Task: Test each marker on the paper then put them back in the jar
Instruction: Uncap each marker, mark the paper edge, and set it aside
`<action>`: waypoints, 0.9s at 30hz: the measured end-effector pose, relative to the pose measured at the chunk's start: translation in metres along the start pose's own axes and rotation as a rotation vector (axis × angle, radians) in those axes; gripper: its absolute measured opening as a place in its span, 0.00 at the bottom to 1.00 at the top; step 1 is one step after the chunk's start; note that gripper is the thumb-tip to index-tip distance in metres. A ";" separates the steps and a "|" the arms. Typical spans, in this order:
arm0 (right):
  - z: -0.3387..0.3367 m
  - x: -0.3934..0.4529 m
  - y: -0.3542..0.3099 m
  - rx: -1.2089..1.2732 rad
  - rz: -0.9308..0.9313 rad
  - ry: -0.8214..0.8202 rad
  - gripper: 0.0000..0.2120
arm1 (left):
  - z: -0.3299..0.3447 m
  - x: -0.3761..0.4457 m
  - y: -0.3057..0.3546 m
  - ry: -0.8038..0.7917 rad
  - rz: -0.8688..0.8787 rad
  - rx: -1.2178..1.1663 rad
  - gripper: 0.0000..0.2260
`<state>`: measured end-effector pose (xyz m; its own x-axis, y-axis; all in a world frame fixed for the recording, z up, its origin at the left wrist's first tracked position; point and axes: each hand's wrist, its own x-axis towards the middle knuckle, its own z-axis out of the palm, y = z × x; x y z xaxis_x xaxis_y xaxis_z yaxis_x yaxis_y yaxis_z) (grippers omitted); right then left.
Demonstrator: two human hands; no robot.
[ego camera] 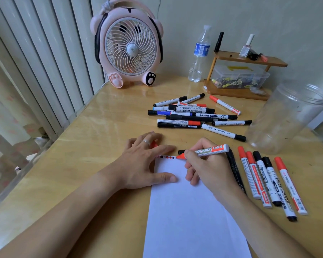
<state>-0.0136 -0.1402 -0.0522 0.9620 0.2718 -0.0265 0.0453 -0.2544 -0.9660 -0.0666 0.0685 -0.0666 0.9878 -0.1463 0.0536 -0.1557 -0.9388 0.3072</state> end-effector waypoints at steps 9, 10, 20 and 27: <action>0.001 0.001 0.001 -0.015 -0.001 0.009 0.06 | -0.002 0.000 0.001 -0.013 0.003 -0.030 0.36; 0.001 0.001 0.001 -0.016 0.002 0.017 0.06 | -0.003 0.000 0.001 -0.007 0.006 -0.041 0.35; 0.002 0.000 0.000 -0.031 -0.008 0.017 0.05 | -0.003 -0.001 0.002 0.026 0.028 -0.103 0.28; 0.002 0.000 0.000 -0.017 -0.011 0.020 0.07 | -0.002 -0.001 0.001 0.031 0.041 -0.110 0.26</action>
<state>-0.0144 -0.1382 -0.0527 0.9665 0.2563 -0.0104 0.0606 -0.2676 -0.9616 -0.0679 0.0688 -0.0642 0.9802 -0.1726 0.0972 -0.1974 -0.8922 0.4061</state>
